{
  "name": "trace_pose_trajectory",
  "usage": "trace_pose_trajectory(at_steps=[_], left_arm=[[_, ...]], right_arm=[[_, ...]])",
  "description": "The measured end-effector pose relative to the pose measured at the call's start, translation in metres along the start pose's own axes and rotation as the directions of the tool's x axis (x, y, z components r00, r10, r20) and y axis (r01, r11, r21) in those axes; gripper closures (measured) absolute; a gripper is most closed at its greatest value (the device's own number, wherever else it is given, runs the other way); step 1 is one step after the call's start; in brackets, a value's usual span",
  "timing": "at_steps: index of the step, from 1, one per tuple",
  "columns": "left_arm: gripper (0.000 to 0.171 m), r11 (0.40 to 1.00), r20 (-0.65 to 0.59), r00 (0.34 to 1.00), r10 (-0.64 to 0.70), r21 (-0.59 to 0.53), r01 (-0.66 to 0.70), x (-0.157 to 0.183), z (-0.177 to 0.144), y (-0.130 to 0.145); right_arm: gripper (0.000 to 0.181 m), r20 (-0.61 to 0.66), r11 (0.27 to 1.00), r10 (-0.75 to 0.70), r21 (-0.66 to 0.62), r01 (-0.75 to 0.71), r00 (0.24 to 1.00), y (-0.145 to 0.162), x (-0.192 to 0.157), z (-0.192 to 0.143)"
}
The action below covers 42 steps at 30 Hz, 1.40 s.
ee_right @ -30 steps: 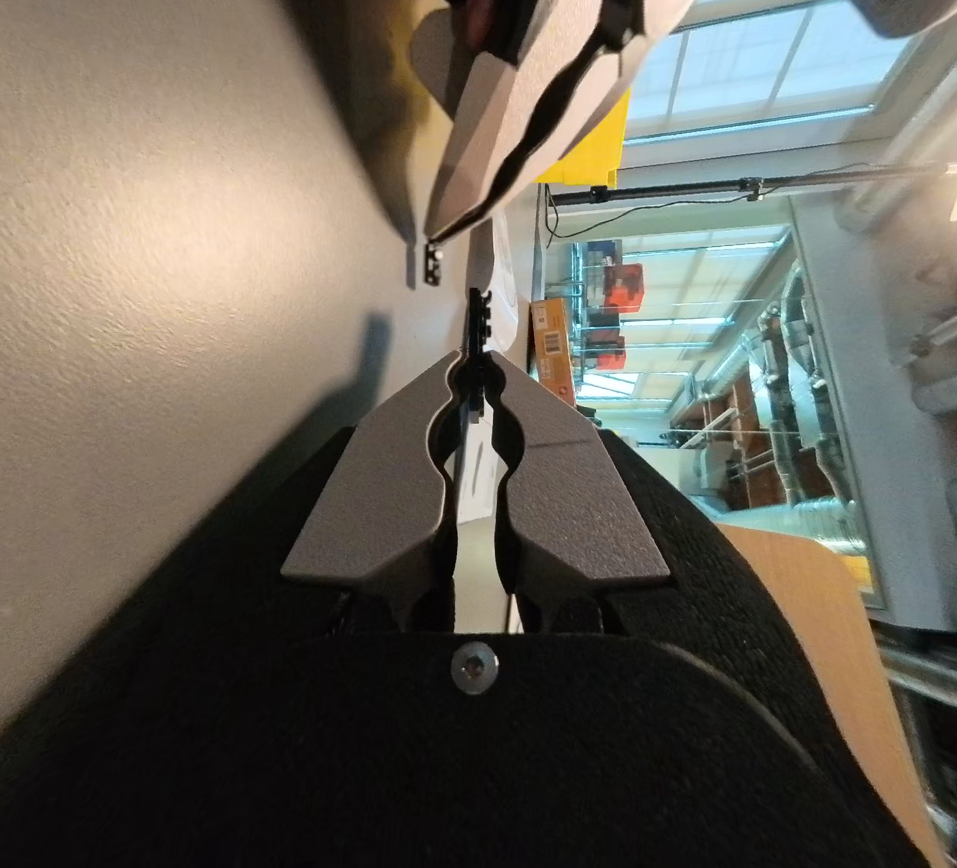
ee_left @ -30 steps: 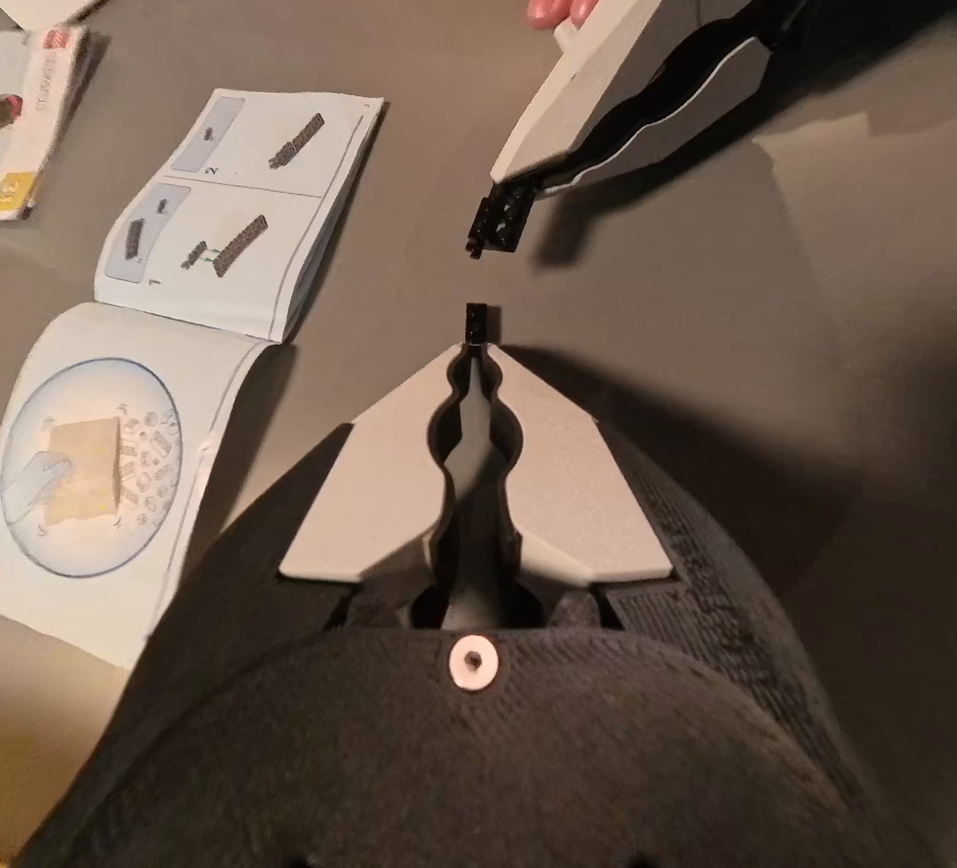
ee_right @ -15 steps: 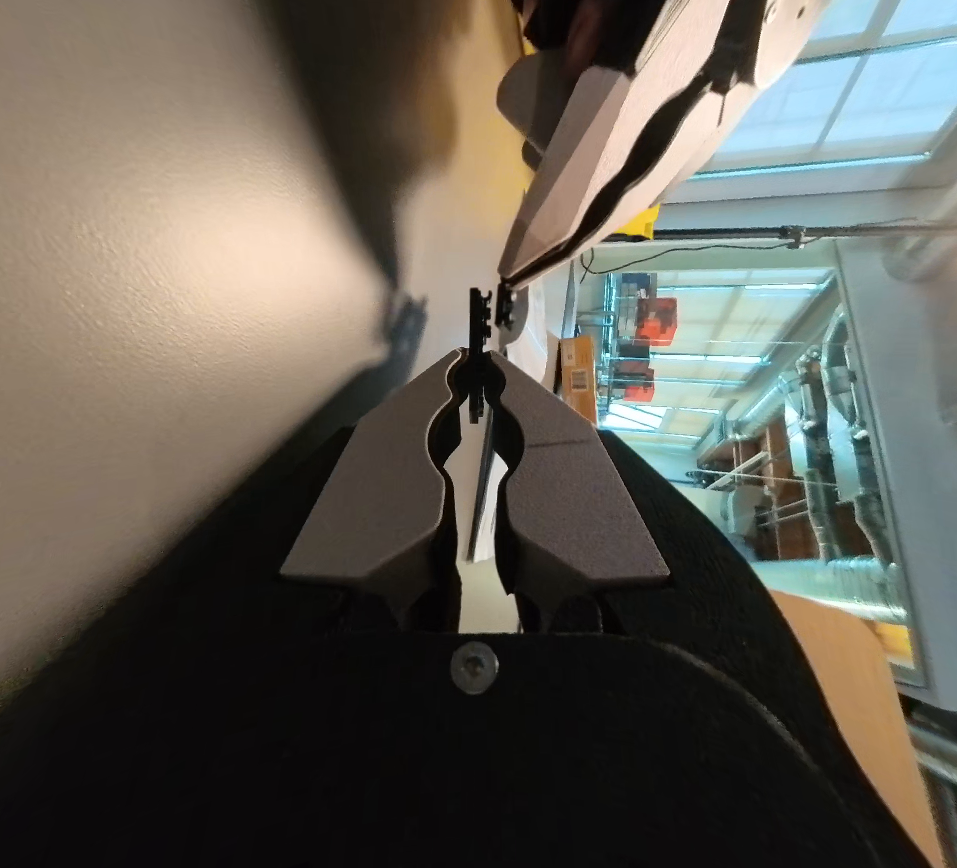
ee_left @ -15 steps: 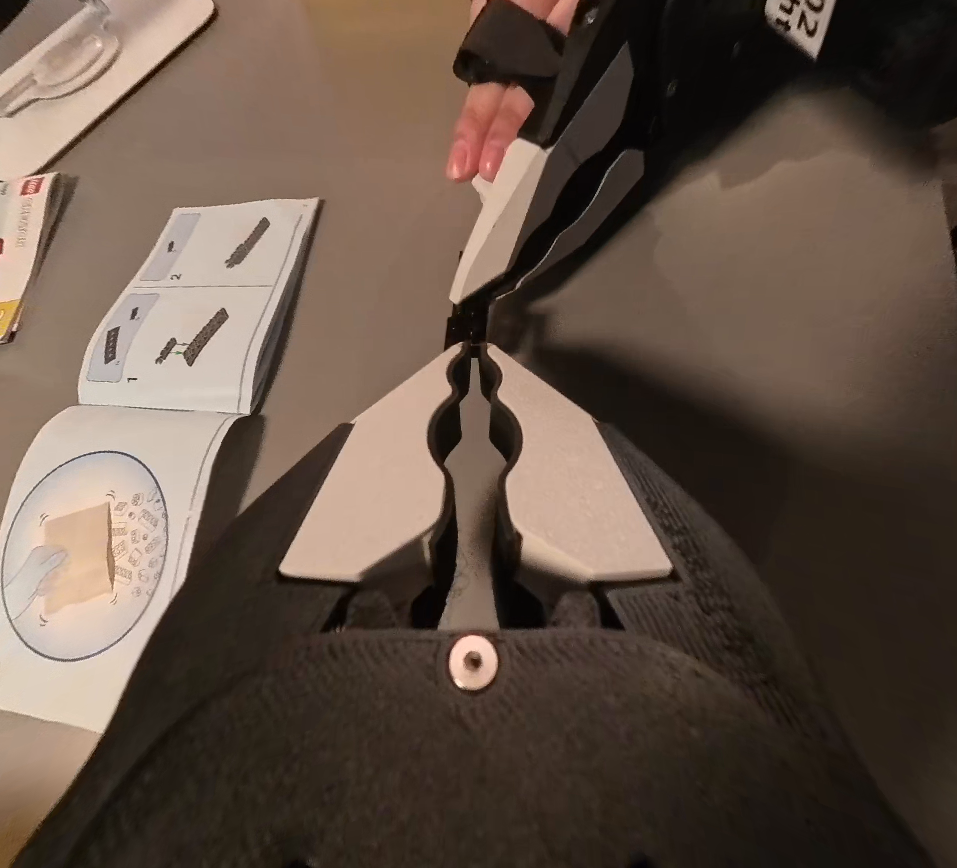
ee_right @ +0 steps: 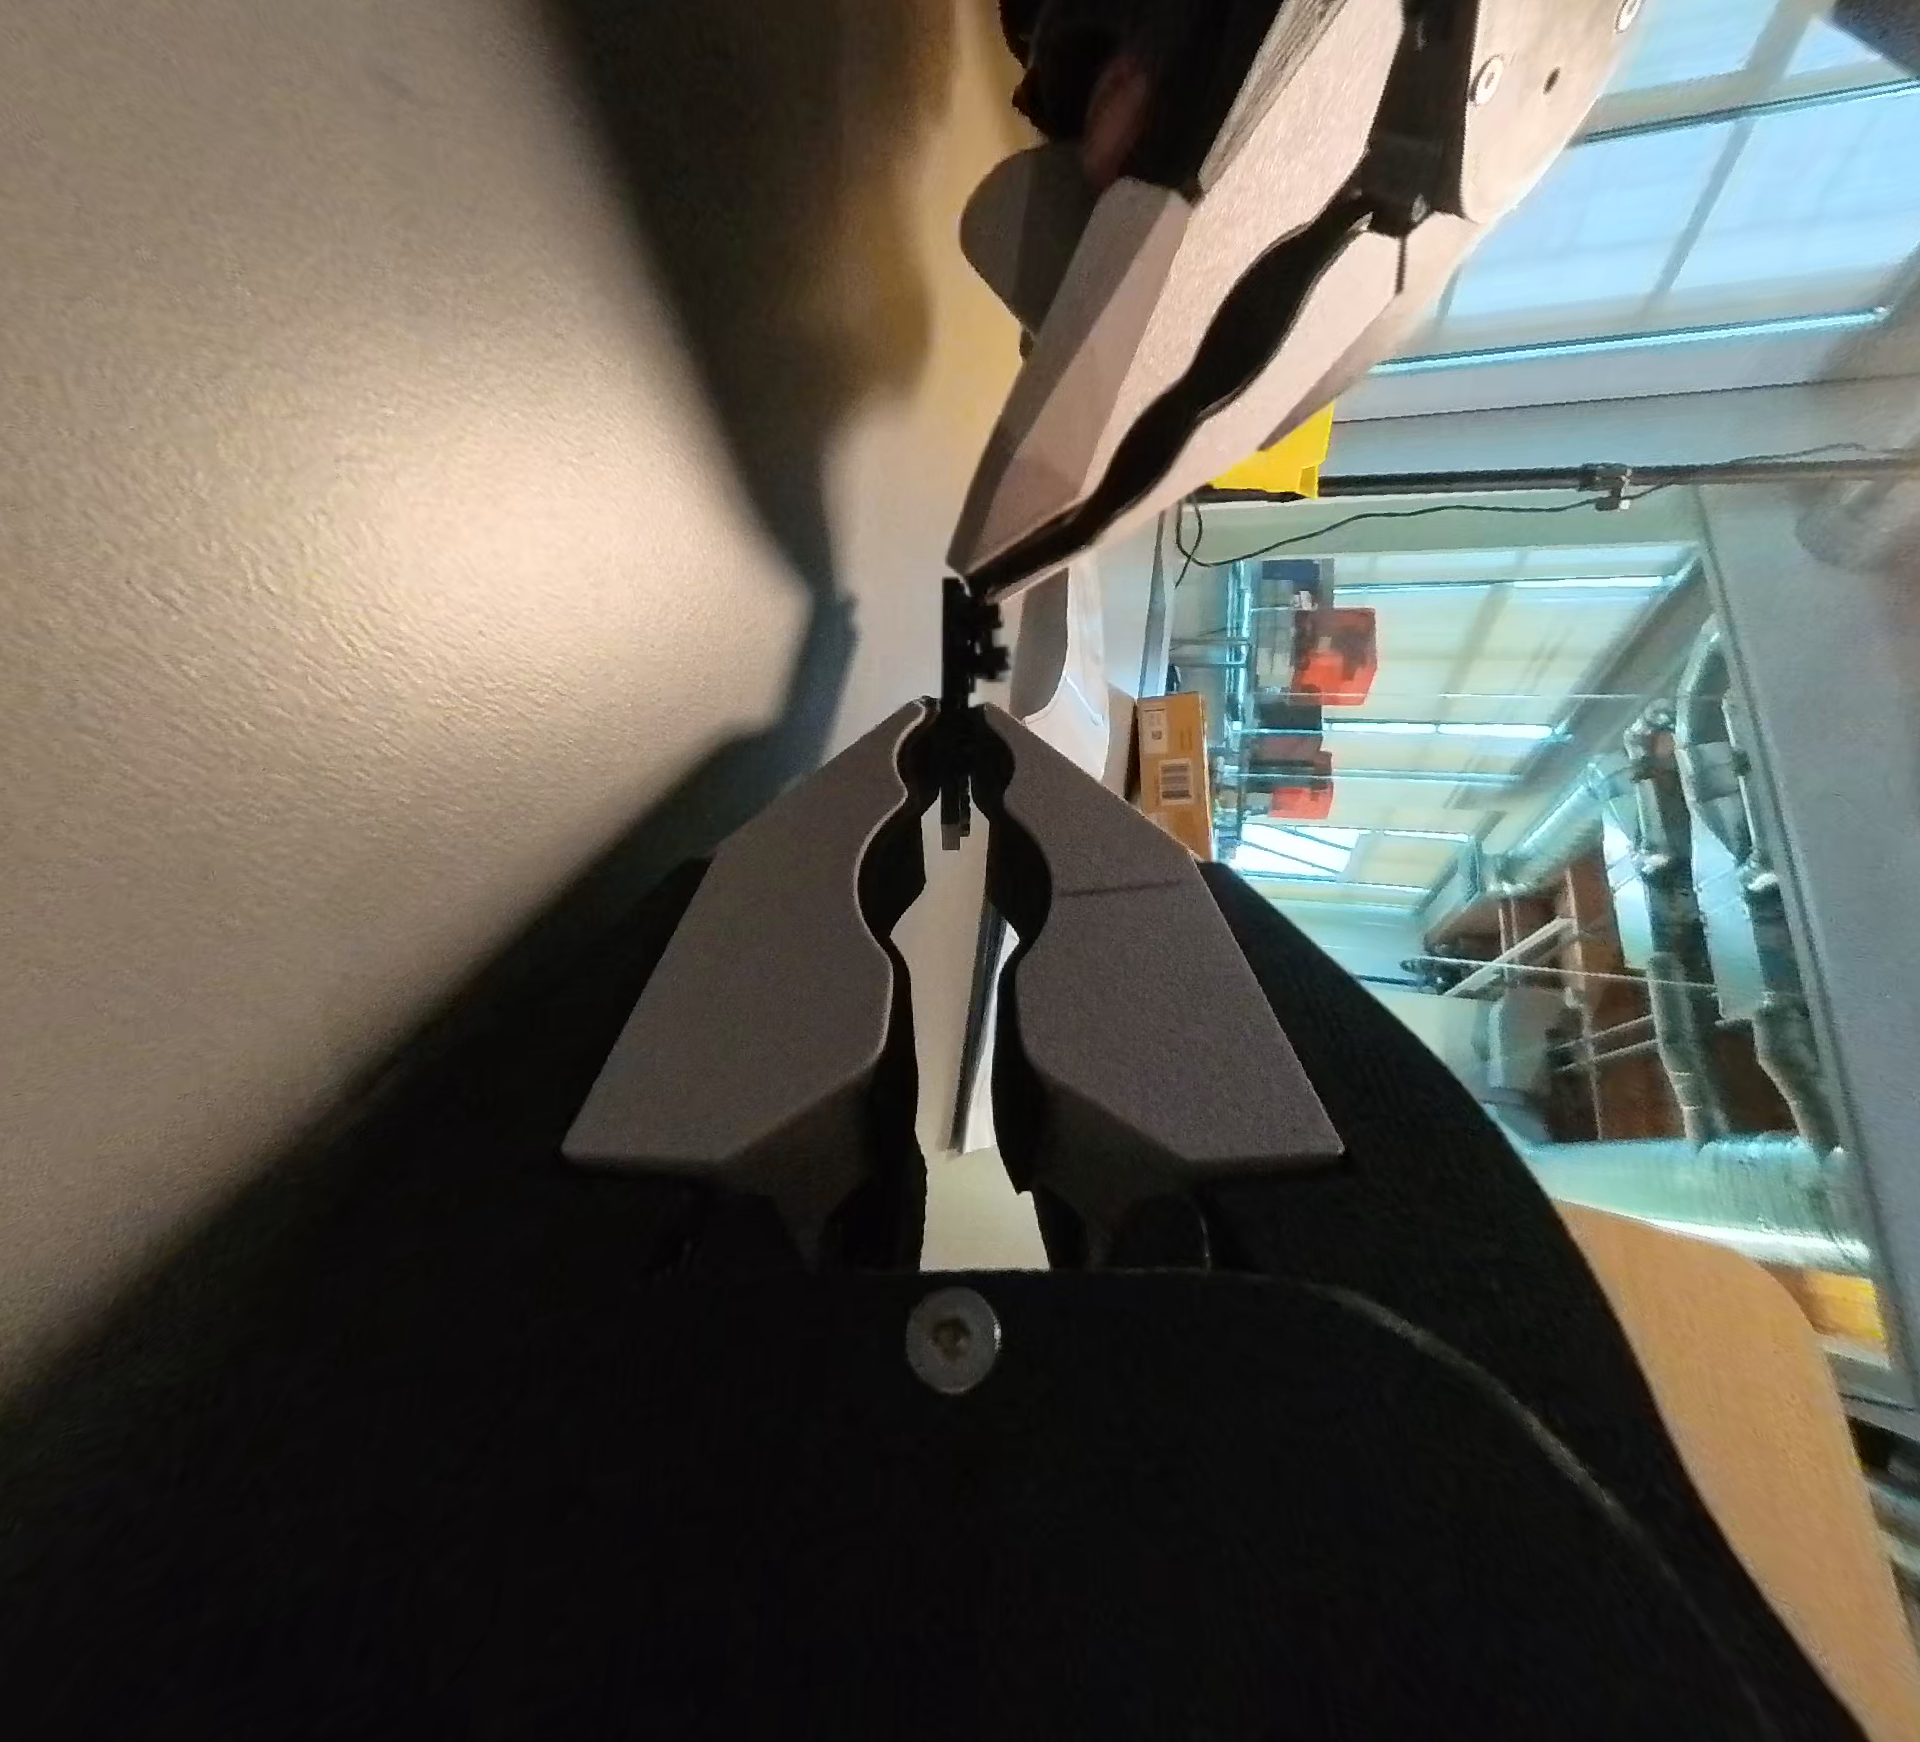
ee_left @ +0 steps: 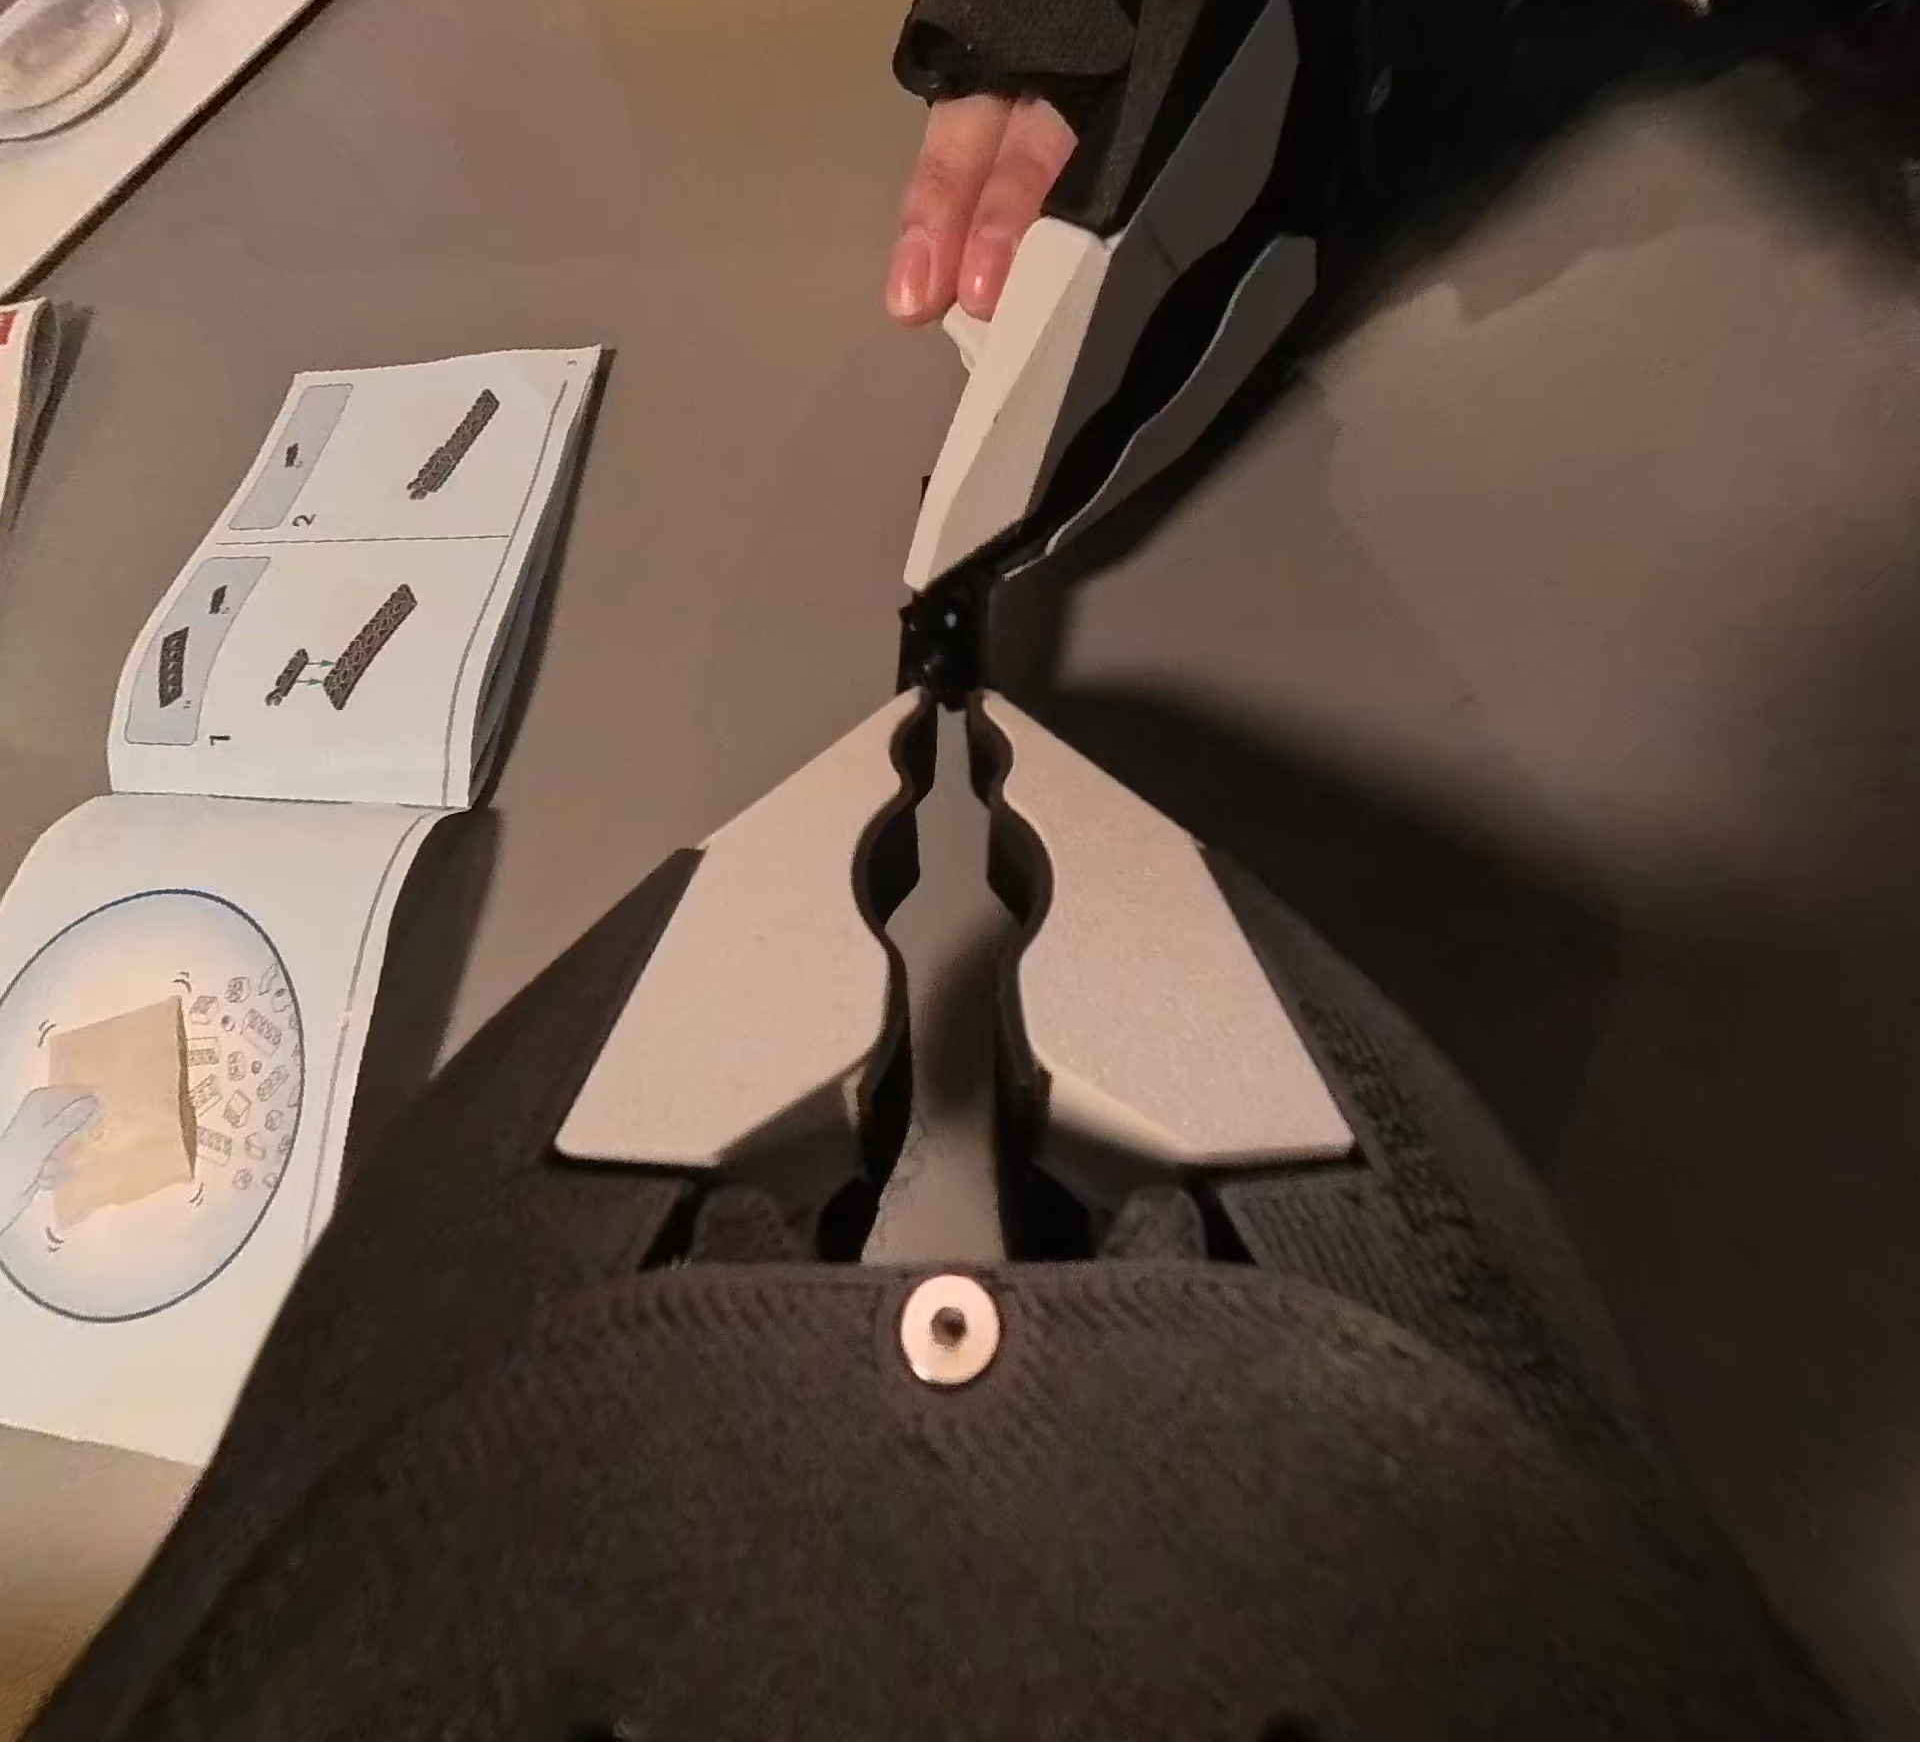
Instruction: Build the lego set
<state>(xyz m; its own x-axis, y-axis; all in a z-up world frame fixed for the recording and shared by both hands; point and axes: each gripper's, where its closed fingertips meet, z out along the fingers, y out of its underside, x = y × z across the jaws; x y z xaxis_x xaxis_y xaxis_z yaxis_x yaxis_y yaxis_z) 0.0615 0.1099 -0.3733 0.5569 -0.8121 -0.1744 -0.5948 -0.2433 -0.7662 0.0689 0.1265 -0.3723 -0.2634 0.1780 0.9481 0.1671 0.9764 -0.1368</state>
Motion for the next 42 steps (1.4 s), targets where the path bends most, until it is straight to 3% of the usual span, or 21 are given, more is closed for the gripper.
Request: trace_pose_trajectory(at_steps=[7, 12, 15, 19, 31, 42], left_arm=[[0.155, 1.000, 0.007, 1.000, 0.002, 0.001, -0.002, 0.000, 0.002, 0.000], [0.135, 0.999, 0.127, 0.991, 0.046, 0.013, -0.048, -0.013, -0.004, -0.007], [0.149, 0.998, 0.162, 0.985, 0.058, 0.023, -0.062, -0.013, -0.004, -0.012], [0.160, 0.998, 0.119, 0.993, -0.010, 0.060, 0.003, -0.011, -0.006, -0.014], [0.164, 0.986, 0.044, 0.987, -0.155, 0.073, 0.151, -0.009, -0.005, -0.011], [0.162, 0.981, 0.028, 0.981, -0.192, 0.048, 0.191, -0.007, 0.002, -0.006]], right_arm=[[0.179, 0.000, 1.000, 0.015, -0.014, -0.015, 1.000, 0.003, 0.001, 0.001], [0.179, -0.001, 0.999, 0.031, -0.016, -0.031, 1.000, 0.004, 0.001, 0.001], [0.179, -0.003, 0.999, 0.046, -0.017, -0.047, 0.999, 0.005, 0.002, 0.001], [0.179, -0.005, 0.999, 0.051, -0.020, -0.051, 0.999, 0.007, 0.003, 0.001], [0.179, -0.020, 0.998, 0.048, -0.027, -0.049, 0.999, 0.009, 0.006, -0.001], [0.179, -0.024, 0.998, 0.063, -0.019, -0.063, 0.998, 0.009, 0.007, -0.002]])
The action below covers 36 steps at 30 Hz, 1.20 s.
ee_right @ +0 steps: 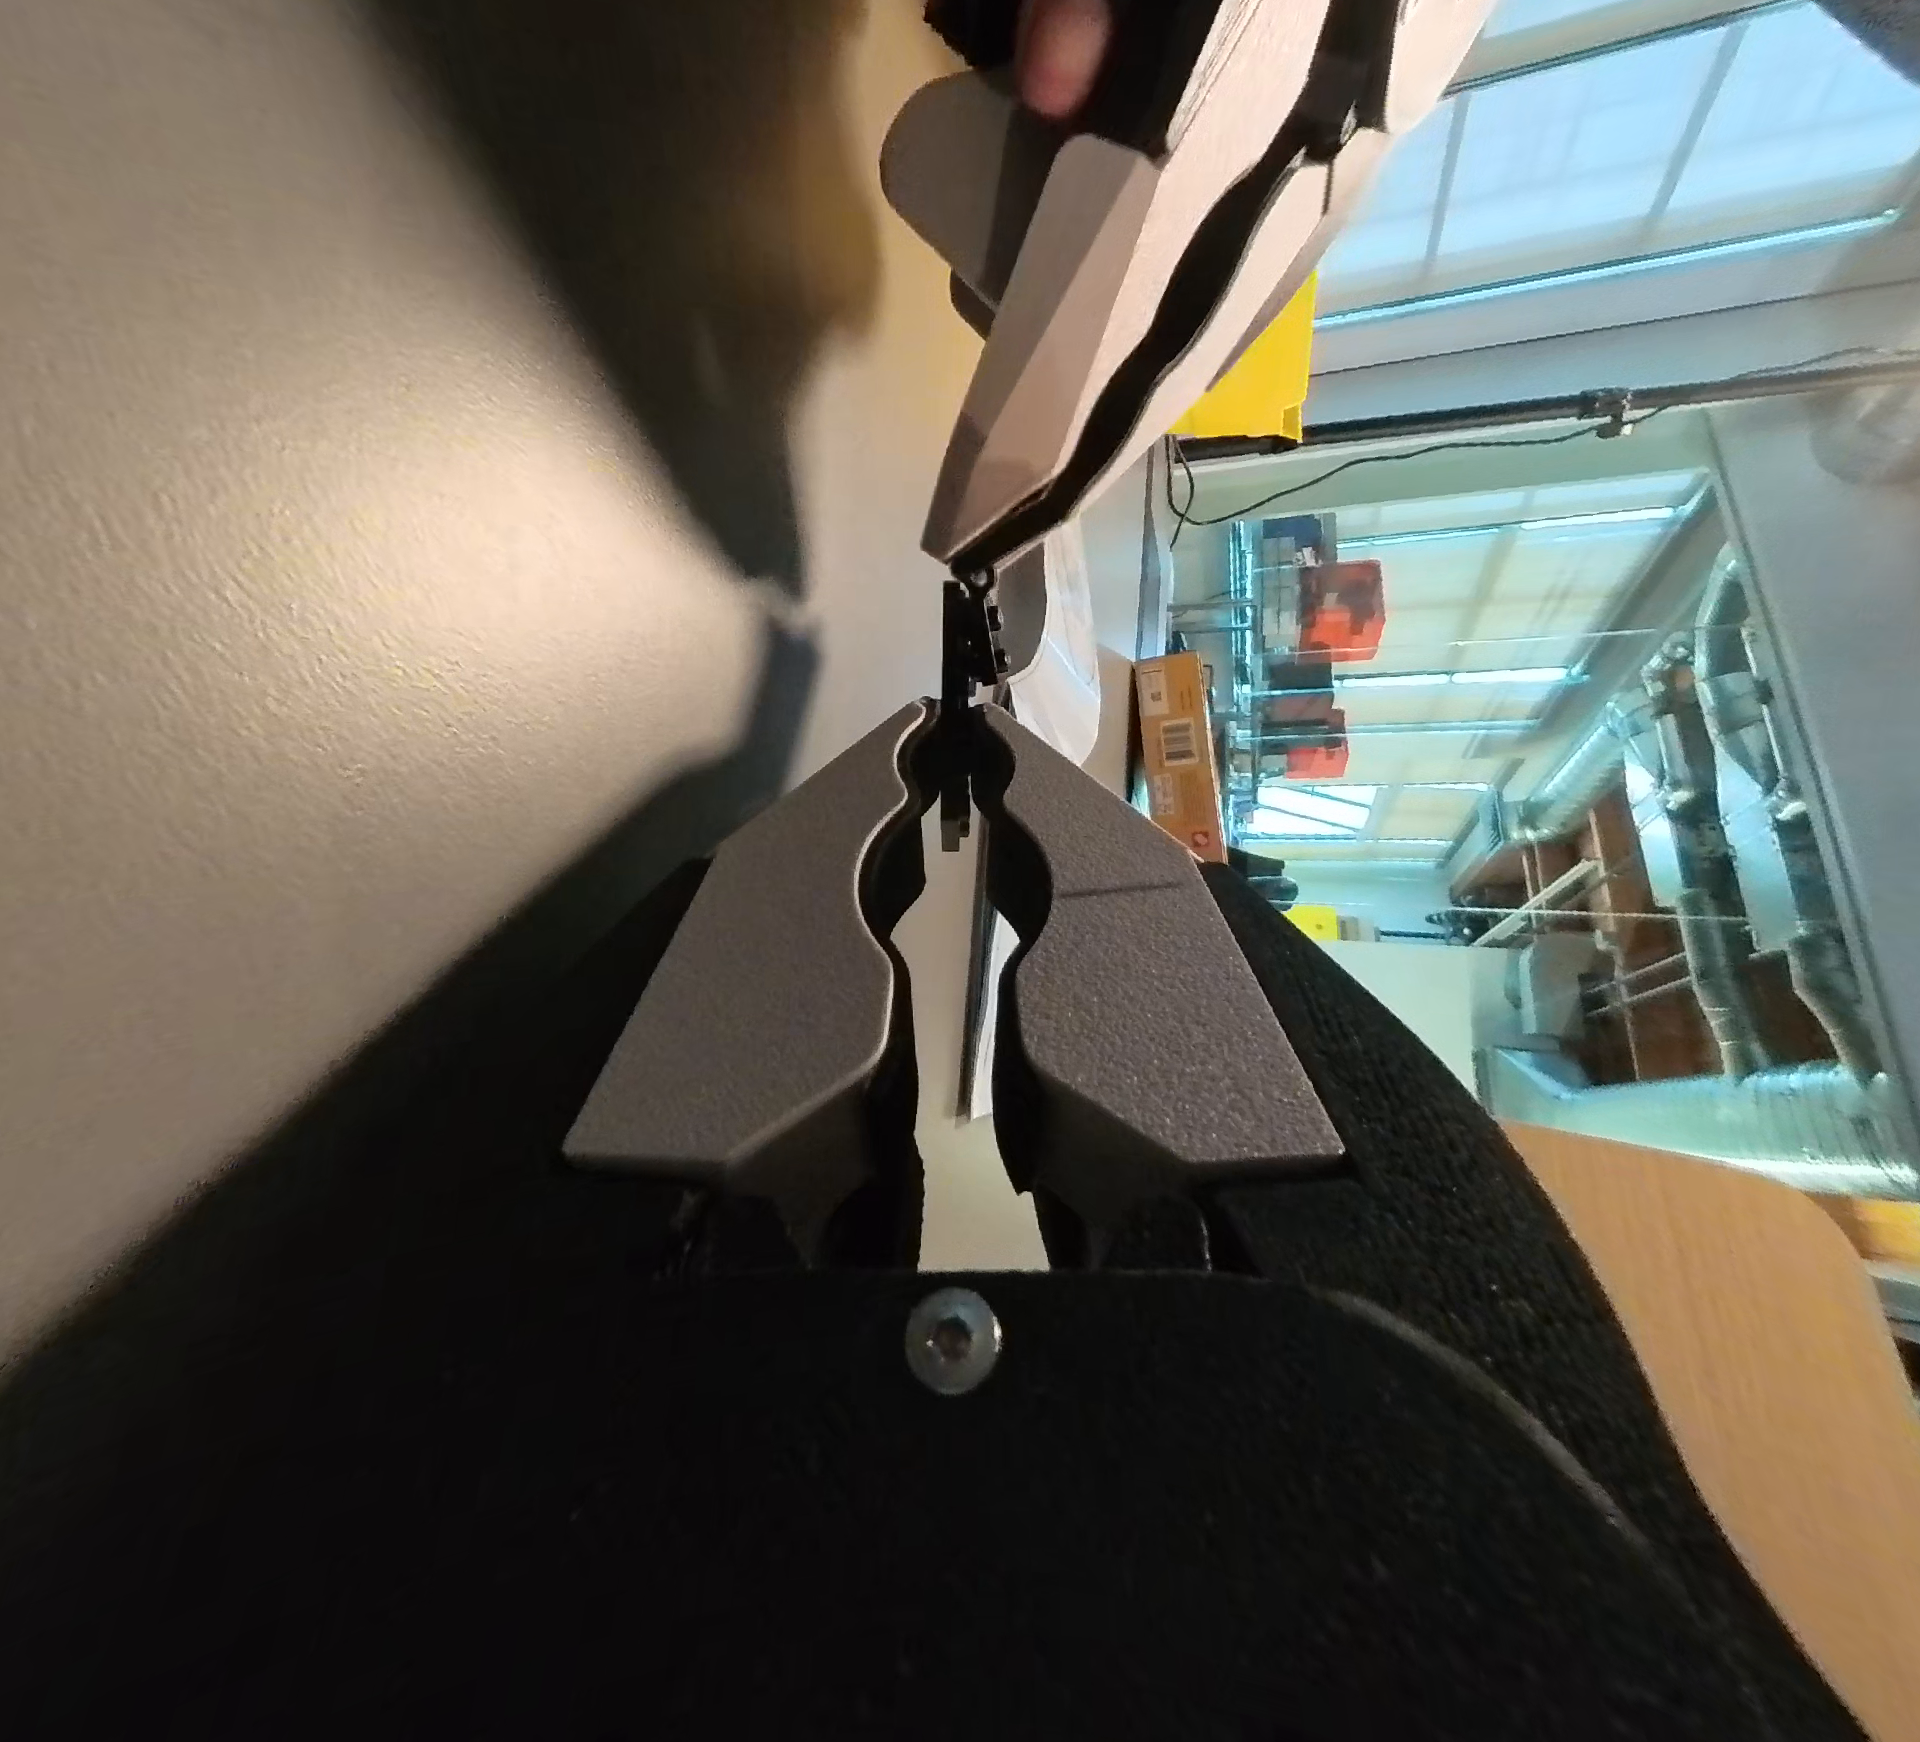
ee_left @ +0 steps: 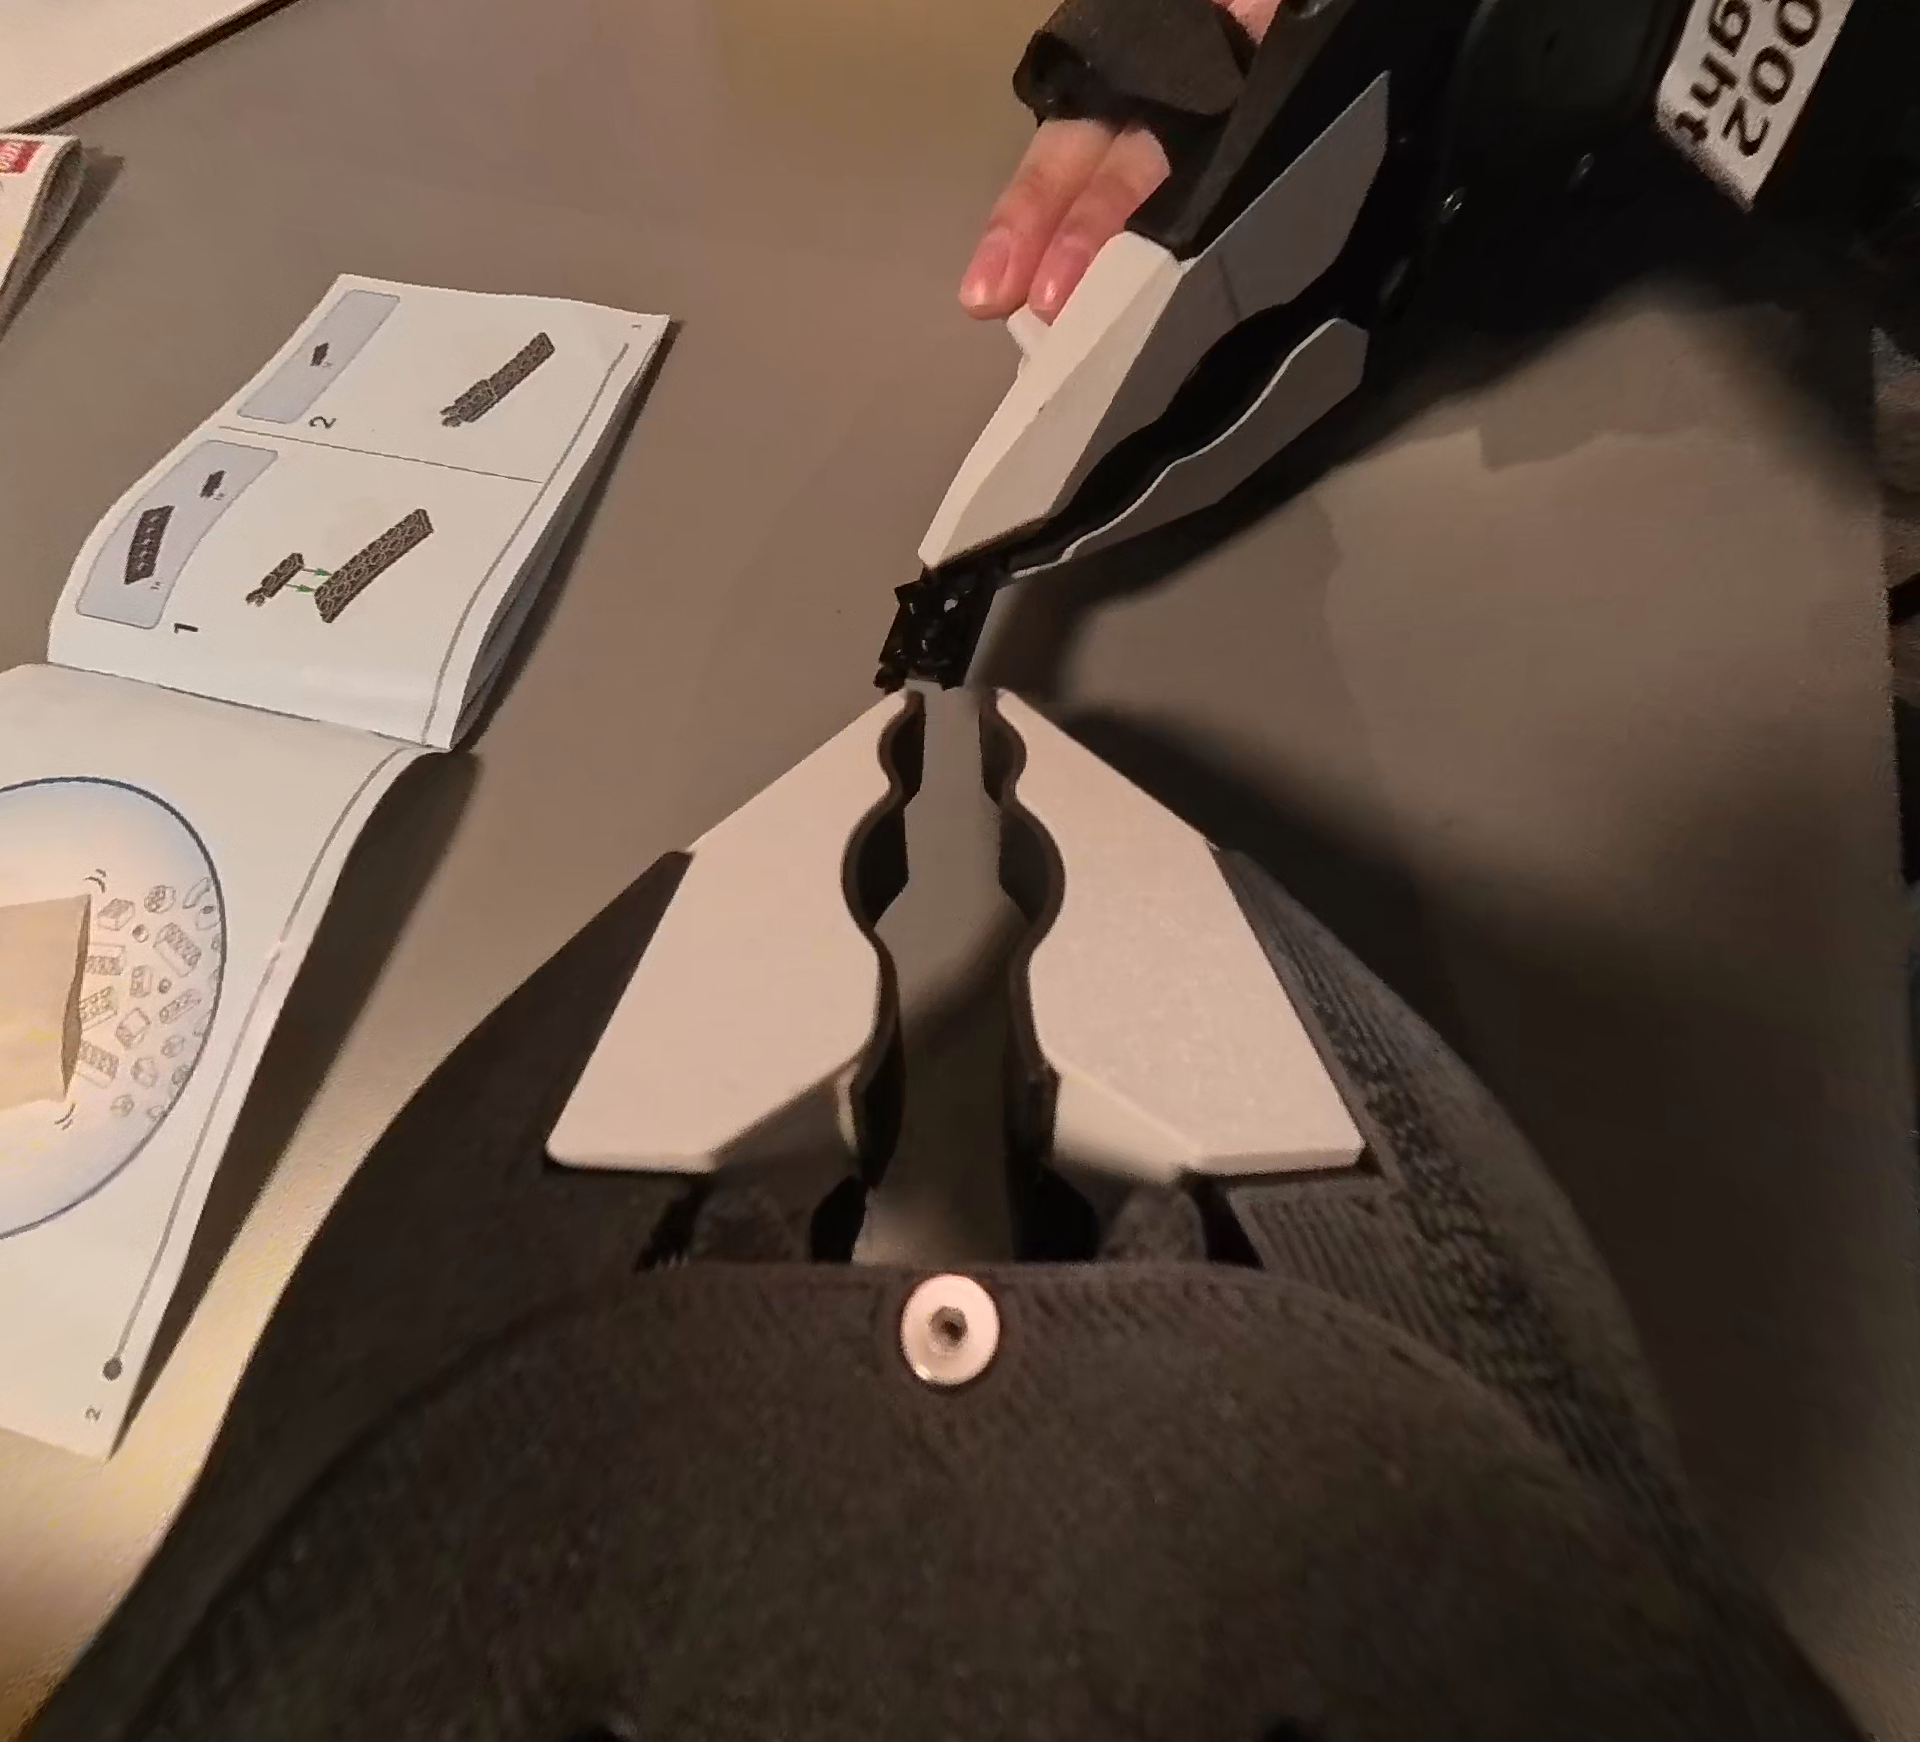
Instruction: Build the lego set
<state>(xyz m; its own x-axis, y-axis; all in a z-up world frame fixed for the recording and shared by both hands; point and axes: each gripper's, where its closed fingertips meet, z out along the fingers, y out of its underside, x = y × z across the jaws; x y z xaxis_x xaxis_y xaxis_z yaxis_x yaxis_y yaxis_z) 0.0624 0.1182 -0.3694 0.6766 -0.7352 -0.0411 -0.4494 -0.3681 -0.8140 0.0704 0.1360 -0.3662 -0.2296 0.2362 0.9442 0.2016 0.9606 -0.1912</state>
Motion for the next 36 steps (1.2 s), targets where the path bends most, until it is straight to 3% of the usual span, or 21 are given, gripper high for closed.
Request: trace_pose_trajectory(at_steps=[16, 21, 23, 25, 29, 33, 36], left_arm=[[0.169, 1.000, 0.003, 1.000, -0.005, 0.026, 0.005, -0.004, -0.002, -0.002], [0.149, 0.992, 0.159, 0.980, 0.119, 0.032, -0.125, -0.016, -0.009, -0.010], [0.144, 0.957, 0.295, 0.914, 0.277, -0.001, -0.290, -0.021, -0.013, -0.017], [0.142, 0.875, 0.396, 0.789, 0.470, -0.091, -0.475, -0.019, -0.012, -0.019], [0.140, 0.713, 0.427, 0.591, 0.685, -0.225, -0.664, -0.003, 0.002, -0.016], [0.140, 0.658, 0.433, 0.514, 0.740, -0.309, -0.687, -0.006, 0.008, -0.011], [0.141, 0.658, 0.427, 0.511, 0.746, -0.352, -0.666, -0.013, 0.013, -0.004]], right_arm=[[0.179, 0.009, 1.000, 0.003, 0.009, -0.003, 1.000, -0.002, -0.002, 0.000], [0.179, 0.011, 1.000, 0.015, -0.006, -0.015, 1.000, 0.001, -0.002, 0.001], [0.179, 0.011, 1.000, 0.026, -0.009, -0.026, 1.000, 0.002, -0.001, 0.001], [0.179, 0.013, 0.999, 0.039, -0.015, -0.039, 0.999, 0.003, -0.001, 0.001], [0.179, 0.015, 0.998, 0.053, -0.025, -0.053, 0.998, 0.004, -0.001, 0.001], [0.179, 0.020, 0.998, 0.048, -0.029, -0.047, 0.999, 0.003, -0.002, 0.001], [0.179, 0.023, 0.998, 0.050, -0.030, -0.049, 0.998, 0.003, -0.003, 0.002]])
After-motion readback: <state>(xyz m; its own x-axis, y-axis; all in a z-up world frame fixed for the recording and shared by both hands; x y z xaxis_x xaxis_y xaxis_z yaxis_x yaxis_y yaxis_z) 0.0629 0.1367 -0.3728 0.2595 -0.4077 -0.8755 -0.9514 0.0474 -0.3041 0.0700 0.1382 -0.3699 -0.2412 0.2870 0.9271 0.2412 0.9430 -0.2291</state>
